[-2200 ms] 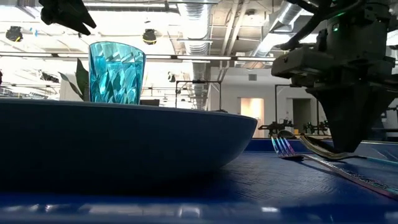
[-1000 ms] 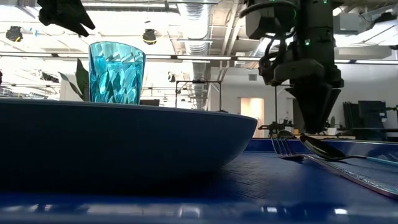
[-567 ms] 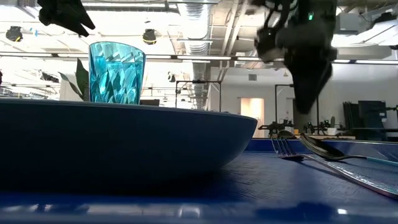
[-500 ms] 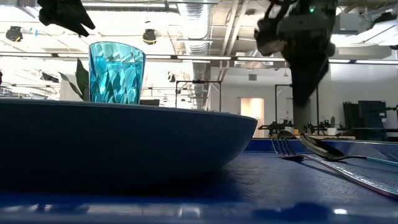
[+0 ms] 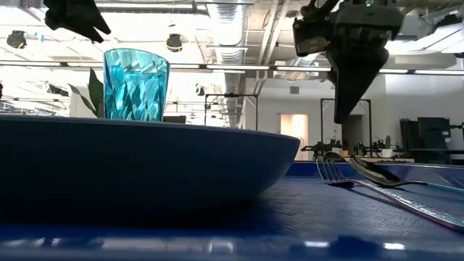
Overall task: Pick and place plate/cup/fork/spoon on tray
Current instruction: Put the blue spoon on the blue serving tray to the right of the blue fork
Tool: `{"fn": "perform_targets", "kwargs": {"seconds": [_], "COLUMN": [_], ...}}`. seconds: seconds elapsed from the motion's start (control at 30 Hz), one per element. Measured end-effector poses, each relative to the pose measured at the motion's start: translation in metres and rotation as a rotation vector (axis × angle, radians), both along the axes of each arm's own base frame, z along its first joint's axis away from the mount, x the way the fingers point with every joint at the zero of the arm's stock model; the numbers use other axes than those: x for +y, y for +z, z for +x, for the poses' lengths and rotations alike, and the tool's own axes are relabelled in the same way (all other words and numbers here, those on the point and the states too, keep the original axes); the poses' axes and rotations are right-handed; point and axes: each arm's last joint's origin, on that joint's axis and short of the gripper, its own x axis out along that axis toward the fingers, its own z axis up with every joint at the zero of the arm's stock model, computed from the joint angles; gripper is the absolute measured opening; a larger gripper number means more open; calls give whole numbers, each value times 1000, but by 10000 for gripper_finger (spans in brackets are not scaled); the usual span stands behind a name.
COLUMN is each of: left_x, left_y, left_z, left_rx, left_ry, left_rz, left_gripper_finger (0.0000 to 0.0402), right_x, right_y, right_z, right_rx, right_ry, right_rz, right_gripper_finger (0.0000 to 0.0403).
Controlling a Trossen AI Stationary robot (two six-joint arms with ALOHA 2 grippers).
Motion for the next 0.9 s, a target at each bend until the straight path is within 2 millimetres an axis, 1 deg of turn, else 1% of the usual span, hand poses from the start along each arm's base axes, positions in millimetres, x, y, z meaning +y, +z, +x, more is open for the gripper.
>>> {"fn": "perform_targets", "kwargs": {"seconds": [0.33, 0.47, 0.57, 0.73, 0.9], "left_x": [0, 0, 0, 0, 0], "left_y": [0, 0, -1, -1, -1], "left_z": [0, 0, -1, -1, -1], "left_rx": [-1, 0, 9, 8, 6], "left_ry": [1, 1, 1, 5, 8], "left_rz": [-1, -1, -1, -5, -8], "left_gripper_finger": [215, 215, 215, 215, 215], "right_x": [-2, -2, -1, -2, -1], "right_y": [-1, -14, -21, -24, -24], "right_z": [1, -6, -6, -5, -5], "right_rx": [-4, 24, -1, -26, -27], "right_ry": [-7, -2, -3, -6, -6], "right_rz": [-3, -37, -26, -19, -20], "right_gripper_finger": [165, 162, 164, 169, 164]}}
